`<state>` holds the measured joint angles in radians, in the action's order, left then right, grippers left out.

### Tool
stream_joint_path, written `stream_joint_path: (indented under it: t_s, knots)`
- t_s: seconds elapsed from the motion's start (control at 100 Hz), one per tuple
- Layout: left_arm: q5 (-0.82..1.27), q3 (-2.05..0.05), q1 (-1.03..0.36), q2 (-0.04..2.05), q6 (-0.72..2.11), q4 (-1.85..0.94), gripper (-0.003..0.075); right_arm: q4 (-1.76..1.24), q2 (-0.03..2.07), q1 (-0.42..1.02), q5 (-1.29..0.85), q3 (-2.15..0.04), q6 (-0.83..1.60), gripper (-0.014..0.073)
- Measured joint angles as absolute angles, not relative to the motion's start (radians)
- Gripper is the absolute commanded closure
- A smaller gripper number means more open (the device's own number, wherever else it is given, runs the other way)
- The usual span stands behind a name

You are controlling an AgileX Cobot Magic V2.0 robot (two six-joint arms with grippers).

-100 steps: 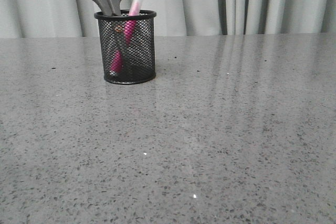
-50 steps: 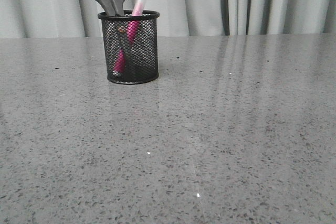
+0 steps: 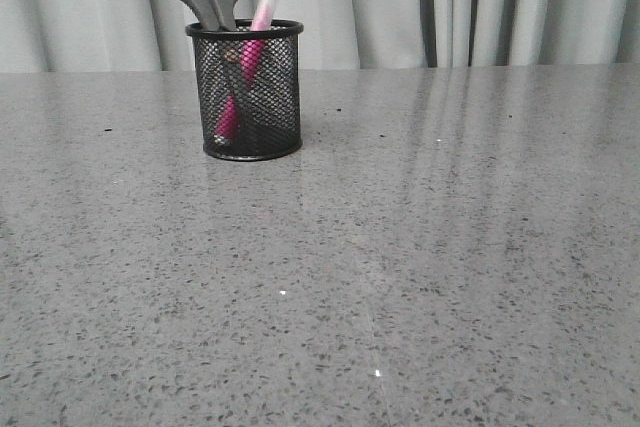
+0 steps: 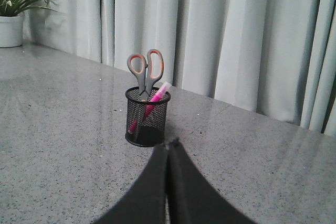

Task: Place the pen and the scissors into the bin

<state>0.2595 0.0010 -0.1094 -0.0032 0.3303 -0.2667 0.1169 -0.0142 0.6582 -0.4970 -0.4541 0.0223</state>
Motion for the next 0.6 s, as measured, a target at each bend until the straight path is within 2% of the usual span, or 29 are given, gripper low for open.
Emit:
stream_joint_path:
  t_s: [0.22,0.6]
  knots:
    - [0.343,0.001,-0.102,-0.003,0.322,-0.292,0.0739,0.117,-0.014,0.658,-0.499,-0.454,0.022,0.0662]
    - [0.346,0.001,-0.080,-0.003,0.322,-0.292,0.0739,0.117,-0.014,0.658,-0.499,-0.454,0.022,0.0662]
